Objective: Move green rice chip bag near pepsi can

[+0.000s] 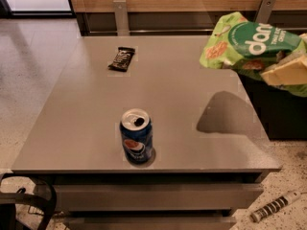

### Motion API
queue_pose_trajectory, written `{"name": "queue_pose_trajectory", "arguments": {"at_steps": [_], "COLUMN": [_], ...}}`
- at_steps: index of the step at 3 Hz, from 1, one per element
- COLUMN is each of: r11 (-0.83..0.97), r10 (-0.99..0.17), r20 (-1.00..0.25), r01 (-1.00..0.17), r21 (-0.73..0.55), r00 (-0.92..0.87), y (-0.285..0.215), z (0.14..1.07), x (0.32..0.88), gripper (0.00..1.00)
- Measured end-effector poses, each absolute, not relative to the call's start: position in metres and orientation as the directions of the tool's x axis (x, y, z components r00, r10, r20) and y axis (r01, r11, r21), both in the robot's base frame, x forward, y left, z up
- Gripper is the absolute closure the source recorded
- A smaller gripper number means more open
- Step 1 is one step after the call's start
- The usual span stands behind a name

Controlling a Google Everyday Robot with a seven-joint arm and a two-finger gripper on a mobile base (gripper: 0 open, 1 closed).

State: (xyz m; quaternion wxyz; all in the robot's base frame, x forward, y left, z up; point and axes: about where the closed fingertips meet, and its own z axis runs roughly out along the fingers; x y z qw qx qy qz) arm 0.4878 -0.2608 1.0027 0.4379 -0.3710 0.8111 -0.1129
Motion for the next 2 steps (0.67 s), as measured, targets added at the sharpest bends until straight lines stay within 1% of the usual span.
{"name": "queue_pose_trajectory", "arguments": {"at_steps": [2], "r11": [0.704], "r10": [-0.664], "r20": [-0.677], "r01": [-0.573], "r21": [-0.420], "r00": [-0.319], "y": [-0.221], "z": [0.967], "x": [0.459], "gripper": [1.00]}}
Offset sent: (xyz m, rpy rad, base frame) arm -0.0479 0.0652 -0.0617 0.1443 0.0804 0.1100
